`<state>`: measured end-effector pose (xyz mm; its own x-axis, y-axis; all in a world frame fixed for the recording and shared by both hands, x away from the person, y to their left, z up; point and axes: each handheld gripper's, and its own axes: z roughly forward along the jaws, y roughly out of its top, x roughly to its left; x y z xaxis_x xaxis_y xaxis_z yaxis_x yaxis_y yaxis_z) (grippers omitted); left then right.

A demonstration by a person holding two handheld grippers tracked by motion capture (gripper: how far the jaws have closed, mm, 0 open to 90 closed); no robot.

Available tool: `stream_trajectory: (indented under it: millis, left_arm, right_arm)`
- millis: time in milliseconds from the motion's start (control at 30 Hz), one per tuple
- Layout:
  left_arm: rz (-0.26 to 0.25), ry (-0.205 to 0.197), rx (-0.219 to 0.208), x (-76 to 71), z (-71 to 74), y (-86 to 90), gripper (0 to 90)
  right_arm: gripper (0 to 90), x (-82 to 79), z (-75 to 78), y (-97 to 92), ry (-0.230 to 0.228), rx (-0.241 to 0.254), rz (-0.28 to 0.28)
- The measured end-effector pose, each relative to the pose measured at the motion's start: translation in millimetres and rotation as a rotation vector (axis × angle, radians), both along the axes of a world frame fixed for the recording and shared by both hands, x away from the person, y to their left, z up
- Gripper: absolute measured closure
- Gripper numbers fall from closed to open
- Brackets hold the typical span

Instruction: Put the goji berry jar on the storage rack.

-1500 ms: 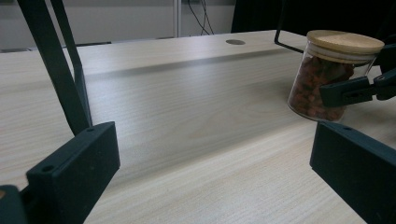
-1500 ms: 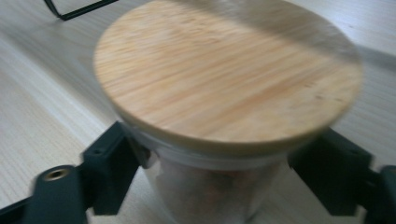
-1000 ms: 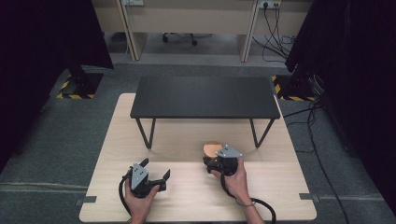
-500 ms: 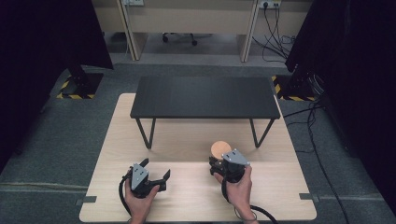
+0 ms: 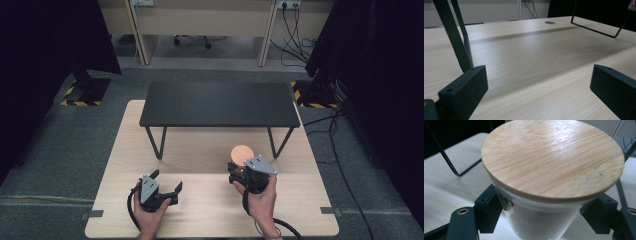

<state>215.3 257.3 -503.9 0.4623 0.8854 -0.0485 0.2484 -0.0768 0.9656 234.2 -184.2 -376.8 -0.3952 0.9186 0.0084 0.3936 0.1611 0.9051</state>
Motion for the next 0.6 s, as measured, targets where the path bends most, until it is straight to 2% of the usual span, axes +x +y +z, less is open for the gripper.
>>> stream_trajectory:
  millis: [200,467,600]
  left_arm:
    - [0.000,0.000,-0.002,0.0,-0.1,0.4,0.7]
    - [-0.001,0.000,-0.003,0.1,-0.2,0.9,0.7]
    - [0.000,0.000,-0.007,0.1,-0.5,0.7,0.7]
  right_arm:
    - [25.7,0.1,21.4,1.6,-0.030,-0.011,0.004]
    - [25.7,2.7,30.0,1.9,-0.010,-0.007,0.004]
    - [25.7,3.6,41.0,-0.3,-0.016,0.003,0.004]
